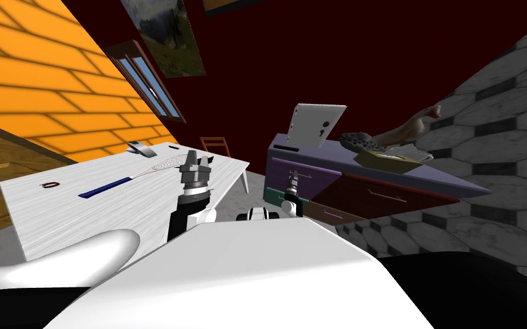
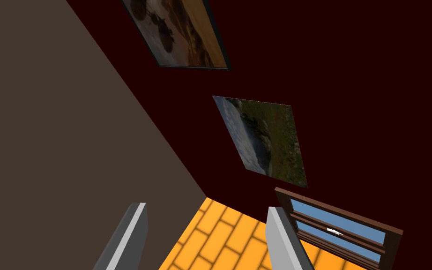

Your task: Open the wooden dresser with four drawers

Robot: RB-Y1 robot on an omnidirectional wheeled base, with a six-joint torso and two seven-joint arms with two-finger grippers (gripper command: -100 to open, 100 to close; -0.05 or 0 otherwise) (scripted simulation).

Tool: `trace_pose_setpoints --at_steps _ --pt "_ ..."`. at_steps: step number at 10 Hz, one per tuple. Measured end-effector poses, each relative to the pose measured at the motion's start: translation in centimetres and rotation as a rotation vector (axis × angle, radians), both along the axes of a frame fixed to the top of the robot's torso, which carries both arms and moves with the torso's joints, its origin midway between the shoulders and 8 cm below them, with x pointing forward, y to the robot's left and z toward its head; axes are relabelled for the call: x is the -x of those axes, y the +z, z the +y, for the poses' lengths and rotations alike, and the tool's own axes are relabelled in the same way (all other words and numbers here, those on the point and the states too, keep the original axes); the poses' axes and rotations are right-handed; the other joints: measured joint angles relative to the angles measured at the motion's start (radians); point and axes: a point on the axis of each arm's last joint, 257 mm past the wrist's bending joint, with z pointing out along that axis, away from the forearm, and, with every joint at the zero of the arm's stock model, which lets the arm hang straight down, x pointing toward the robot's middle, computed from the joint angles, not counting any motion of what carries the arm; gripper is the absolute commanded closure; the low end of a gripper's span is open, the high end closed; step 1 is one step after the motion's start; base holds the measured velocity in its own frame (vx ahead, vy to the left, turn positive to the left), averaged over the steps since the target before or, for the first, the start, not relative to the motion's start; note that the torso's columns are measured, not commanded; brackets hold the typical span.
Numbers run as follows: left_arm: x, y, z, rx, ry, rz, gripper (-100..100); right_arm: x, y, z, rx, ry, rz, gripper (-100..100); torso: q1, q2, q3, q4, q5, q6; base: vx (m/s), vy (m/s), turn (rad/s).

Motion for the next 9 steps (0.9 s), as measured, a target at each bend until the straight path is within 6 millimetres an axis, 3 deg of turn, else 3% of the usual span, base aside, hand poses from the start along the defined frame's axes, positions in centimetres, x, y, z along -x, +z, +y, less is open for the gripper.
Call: trace_pose_setpoints --at_steps 6,7,9 --pt "-0.01 0.01 -0.01 0.000 0.000 0.000 0 0.07 0.30 0.48 -0.001 0.007 0.000 100 -0.001 0.000 0.000 0.000 0.000 0.000 -0.141 0.050 -0.031" --pt "0.00 0.00 0.00 0.000 0.000 0.000 0 0.06 0.29 0.52 0.000 0.008 0.002 -100 -0.002 -0.006 -0.003 -0.001 -0.001 0.000 -0.017 0.004 0.005" --pt "0.00 0.00 0.00 0.000 0.000 0.000 0 0.11 0.40 -0.06 0.034 0.020 0.005 -100 -0.002 -0.006 -0.004 -0.002 -0.001 0.000 0.016 -0.008 0.002"
